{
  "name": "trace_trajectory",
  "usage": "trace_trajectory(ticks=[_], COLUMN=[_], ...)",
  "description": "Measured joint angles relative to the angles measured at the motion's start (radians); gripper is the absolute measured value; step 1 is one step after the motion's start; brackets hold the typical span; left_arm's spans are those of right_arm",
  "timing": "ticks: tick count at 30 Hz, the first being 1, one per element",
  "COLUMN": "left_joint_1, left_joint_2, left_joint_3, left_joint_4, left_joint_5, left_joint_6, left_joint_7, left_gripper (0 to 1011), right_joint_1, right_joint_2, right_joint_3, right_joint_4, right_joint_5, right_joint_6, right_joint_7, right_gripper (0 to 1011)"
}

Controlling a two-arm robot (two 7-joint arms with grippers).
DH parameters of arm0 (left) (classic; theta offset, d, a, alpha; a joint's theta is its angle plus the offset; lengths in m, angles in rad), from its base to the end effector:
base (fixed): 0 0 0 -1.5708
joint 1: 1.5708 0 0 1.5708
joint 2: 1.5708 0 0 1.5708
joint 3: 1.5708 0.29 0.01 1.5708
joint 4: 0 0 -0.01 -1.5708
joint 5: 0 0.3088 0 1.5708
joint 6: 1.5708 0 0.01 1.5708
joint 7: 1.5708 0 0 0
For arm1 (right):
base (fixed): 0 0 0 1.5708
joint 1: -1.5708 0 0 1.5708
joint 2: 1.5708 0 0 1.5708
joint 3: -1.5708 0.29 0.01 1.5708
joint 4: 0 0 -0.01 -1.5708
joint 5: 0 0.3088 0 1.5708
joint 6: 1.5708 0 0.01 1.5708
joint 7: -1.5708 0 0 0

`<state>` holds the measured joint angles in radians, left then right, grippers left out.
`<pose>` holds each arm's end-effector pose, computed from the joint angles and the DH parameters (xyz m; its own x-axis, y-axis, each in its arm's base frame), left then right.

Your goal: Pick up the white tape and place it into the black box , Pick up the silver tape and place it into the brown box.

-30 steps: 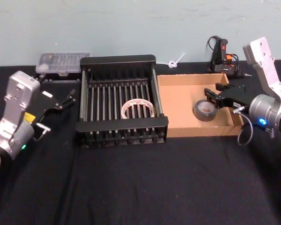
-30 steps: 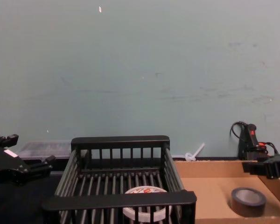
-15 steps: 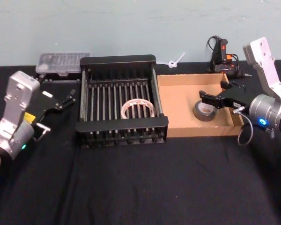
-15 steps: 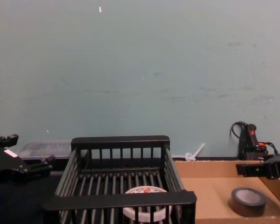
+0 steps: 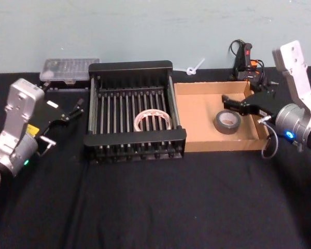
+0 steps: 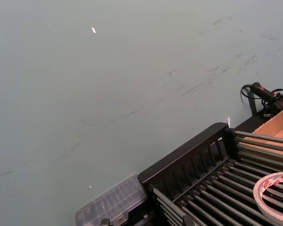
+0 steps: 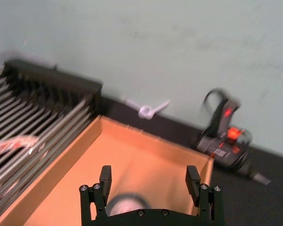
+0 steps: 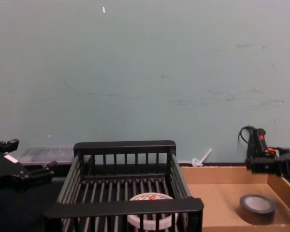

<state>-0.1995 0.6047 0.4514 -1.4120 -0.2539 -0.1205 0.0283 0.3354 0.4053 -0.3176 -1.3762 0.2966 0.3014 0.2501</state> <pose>0.3581 0.0827 -0.3023 0.2923 0.8803 0.3738 -0.9553 0.2873 0.0703 0.4099 -0.0510 -0.2536 0.4274 -0.8980 0.1047 0.8736 0.3803 -0.3037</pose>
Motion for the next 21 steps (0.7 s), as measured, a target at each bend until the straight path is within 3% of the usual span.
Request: trace_trajectory(ticks=[7,10,21], left_joint_1=[0.0,0.0,0.0], left_joint_2=[0.0,0.0,0.0], left_joint_3=[0.0,0.0,0.0], left_joint_4=[0.0,0.0,0.0], left_joint_5=[0.0,0.0,0.0], left_joint_6=[0.0,0.0,0.0], left_joint_7=[0.0,0.0,0.0], left_gripper=[1001,1001,1001], right_joint_1=[-0.053,-0.071,-0.133], right_joint_2=[-0.038,-0.05,-0.08], right_joint_3=[0.021,0.027,0.049], right_joint_4=[-0.005,0.004,0.031], right_joint_5=[-0.067,-0.089,-0.135], right_joint_6=[-0.193,-0.243,-0.291], right_joint_7=[-0.081,-0.102,-0.145], right_gripper=[1002,1002,1002])
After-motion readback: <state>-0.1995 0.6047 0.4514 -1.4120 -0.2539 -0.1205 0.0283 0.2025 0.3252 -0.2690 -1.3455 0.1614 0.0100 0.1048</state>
